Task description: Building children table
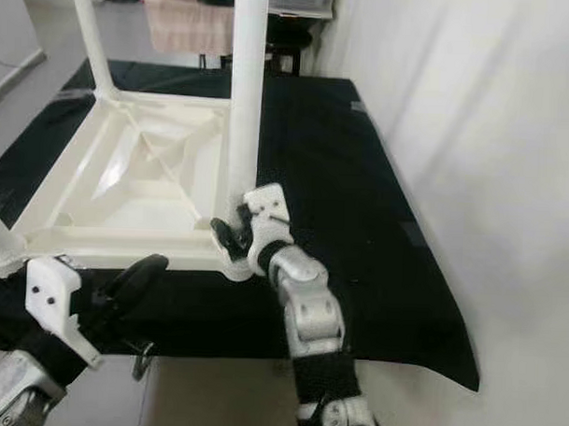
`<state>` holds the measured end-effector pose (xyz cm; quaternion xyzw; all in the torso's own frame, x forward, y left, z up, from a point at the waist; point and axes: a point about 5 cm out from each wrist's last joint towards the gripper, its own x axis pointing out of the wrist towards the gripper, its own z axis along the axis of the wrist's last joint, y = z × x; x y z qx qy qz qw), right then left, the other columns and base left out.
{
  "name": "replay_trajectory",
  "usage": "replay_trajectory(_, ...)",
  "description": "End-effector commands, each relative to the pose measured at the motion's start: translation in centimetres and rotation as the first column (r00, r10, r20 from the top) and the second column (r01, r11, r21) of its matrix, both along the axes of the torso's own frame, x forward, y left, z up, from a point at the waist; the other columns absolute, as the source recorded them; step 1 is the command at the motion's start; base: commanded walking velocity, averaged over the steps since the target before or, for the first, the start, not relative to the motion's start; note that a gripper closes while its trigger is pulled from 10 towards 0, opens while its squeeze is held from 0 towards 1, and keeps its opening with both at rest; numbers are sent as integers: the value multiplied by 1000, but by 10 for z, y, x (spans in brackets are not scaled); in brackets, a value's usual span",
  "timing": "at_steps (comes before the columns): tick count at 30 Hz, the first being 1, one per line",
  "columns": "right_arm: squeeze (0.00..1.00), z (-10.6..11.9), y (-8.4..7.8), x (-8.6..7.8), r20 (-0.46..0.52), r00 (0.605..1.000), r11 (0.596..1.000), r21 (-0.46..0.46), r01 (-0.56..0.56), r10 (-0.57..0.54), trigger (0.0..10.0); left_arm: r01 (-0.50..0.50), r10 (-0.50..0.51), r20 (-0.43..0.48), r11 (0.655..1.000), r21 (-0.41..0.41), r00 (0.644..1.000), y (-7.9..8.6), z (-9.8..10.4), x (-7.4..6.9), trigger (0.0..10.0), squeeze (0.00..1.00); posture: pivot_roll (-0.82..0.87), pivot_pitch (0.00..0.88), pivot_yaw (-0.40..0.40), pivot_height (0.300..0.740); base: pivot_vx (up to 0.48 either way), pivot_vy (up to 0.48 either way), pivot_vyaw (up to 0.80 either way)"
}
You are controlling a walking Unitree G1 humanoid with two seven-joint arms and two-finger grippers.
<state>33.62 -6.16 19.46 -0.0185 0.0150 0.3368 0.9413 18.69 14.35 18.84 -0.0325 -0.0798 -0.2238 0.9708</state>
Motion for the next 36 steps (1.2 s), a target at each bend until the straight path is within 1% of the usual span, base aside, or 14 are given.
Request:
replay_trajectory(1, 27, 7, 8, -2, 31, 981, 982, 6, -189, 189, 10000, 8, -8, -15, 1000, 2, 1000, -1, -3, 0, 10000, 0, 49, 77, -86, 740, 0, 0, 0)
replay_trajectory(5, 0, 16, 1, 4, 49, 881, 882, -35, -470, 471, 10000, 9, -9, -15, 1000, 1, 1000, -2, -3, 0, 10000, 0, 54, 75, -87, 740, 0, 0, 0)
replay_trajectory(8, 0, 18, -2, 9, 27, 846, 846, -41, -532, 533, 10000, 8, -8, -15, 1000, 1, 1000, -2, -3, 0, 10000, 0, 59, 75, -87, 740, 0, 0, 0)
replay_trajectory(13, 0, 19, -3, 15, -28, 739, 737, -49, -674, 673, 10000, 7, -7, -19, 1000, 1, 1000, -2, -4, -1, 10000, 0, 66, 77, -89, 740, 0, 0, 0)
replay_trajectory(17, 0, 18, -2, 18, -65, 706, 705, -43, -708, 705, 10000, 7, -7, -20, 1000, 0, 1000, -3, -4, -2, 10000, 0, 70, 78, -90, 740, 0, 0, 0)
replay_trajectory(18, 0, 17, -3, 19, -83, 684, 683, -37, -729, 725, 0, 7, -7, -20, 1000, 0, 1000, -3, -4, -2, 10000, 0, 73, 79, -91, 740, 0, 0, 0)
replay_trajectory(22, 0, 16, -4, 20, -93, 652, 653, -25, -757, 752, 0, 8, -8, -21, 1000, -2, 1000, -4, -4, -3, 10000, 0, 73, 80, -92, 740, 0, 0, 0)
replay_trajectory(29, 0, 13, -15, 24, -65, 707, 706, -42, -707, 704, 0, 11, -11, -22, 1000, -5, 1000, -5, -4, -4, 10000, 0, 72, 85, -92, 740, 0, 0, 0)
replay_trajectory(30, 0, 10, -21, 25, -67, 757, 754, -66, -653, 650, 0, 11, -11, -21, 1000, -5, 1000, -5, -4, -4, 10000, 0, 73, 83, -93, 740, 0, 0, 0)
replay_trajectory(31, 0, 10, -21, 25, -67, 757, 754, -66, -653, 650, 0, 11, -11, -21, 1000, -5, 1000, -5, -4, -4, 10000, 0, 73, 83, -93, 740, 0, 0, 0)
replay_trajectory(33, 0, -2, -29, 22, -92, 854, 848, -110, -519, 511, 0, 10, -10, -20, 1000, -4, 1000, -5, -3, -5, 10000, 0, 67, 90, -110, 740, 0, 0, 0)
replay_trajectory(34, 0, -2, -29, 22, -92, 854, 848, -110, -519, 511, 0, 10, -10, -20, 1000, -4, 1000, -5, -3, -5, 10000, 0, 67, 90, -110, 740, 0, 0, 0)
replay_trajectory(35, 0, -8, -32, 20, -109, 884, 877, -123, -465, 454, 0, 9, -9, -19, 1000, -4, 1000, -4, -3, -5, 10000, 0, 67, 90, -110, 740, 0, 0, 0)
replay_trajectory(36, 0, -22, -30, 15, -94, 984, 976, -140, -165, 153, 0, 9, -9, -18, 1000, -3, 1000, -3, -3, -6, 10000, 0, 63, 97, -112, 740, 0, 0, 0)
